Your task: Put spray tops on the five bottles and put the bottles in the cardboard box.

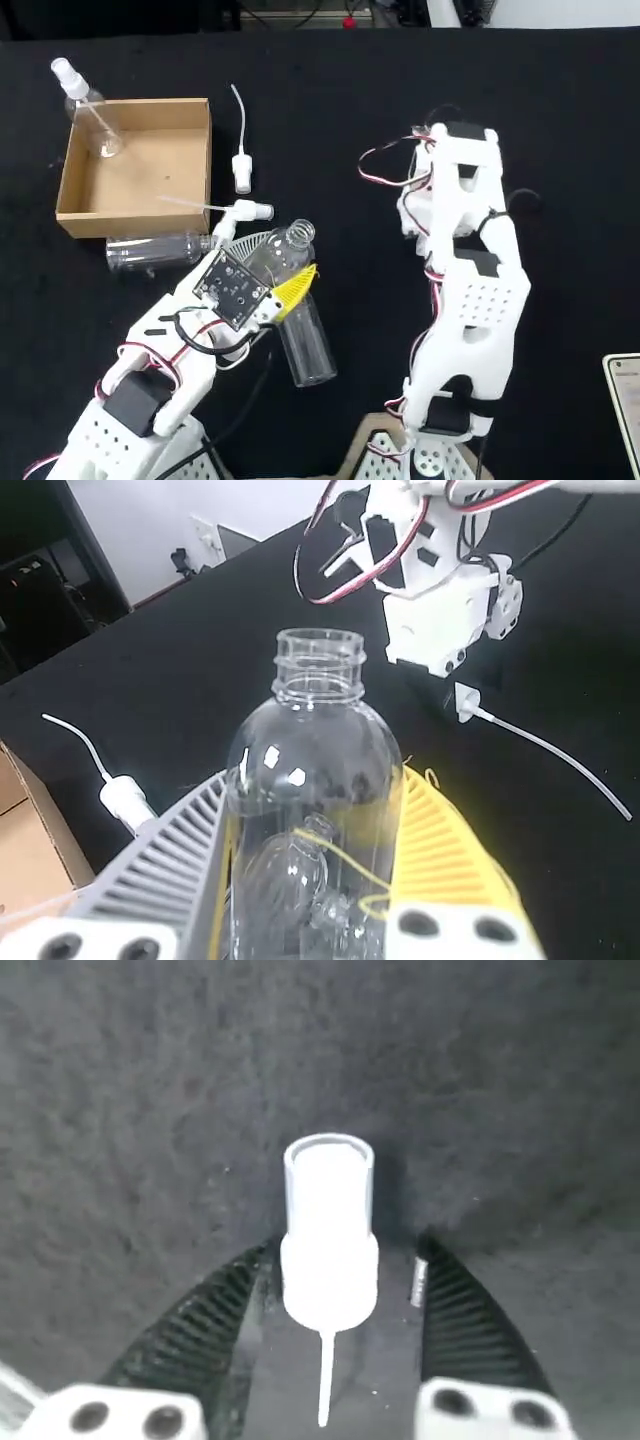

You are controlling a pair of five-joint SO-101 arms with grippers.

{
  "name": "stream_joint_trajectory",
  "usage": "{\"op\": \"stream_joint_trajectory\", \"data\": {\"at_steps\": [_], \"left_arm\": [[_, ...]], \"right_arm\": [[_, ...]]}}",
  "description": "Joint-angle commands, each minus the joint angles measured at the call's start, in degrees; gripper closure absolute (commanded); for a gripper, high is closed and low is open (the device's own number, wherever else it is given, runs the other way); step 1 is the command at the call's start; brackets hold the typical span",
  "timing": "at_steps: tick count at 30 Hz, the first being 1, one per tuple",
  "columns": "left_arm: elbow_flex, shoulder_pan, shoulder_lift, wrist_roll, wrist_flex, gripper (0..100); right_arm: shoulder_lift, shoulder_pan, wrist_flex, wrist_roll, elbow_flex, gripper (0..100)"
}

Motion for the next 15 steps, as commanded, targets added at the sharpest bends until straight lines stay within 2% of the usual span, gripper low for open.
{"op": "stream_joint_trajectory", "data": {"at_steps": [1, 6, 15], "left_arm": [[-1.0, 0.5, -0.6, 0.6, -0.9, 91], [-1.0, 0.5, -0.6, 0.6, -0.9, 91], [-1.0, 0.5, -0.6, 0.6, -0.9, 91]], "right_arm": [[-3.2, -0.4, -1.9, 0.2, -0.3, 87.7], [-3.2, -0.4, -0.4, 0.1, -4.2, 96.6], [-6.6, -0.5, 9.8, -1.8, -14.4, 97.6]]}}
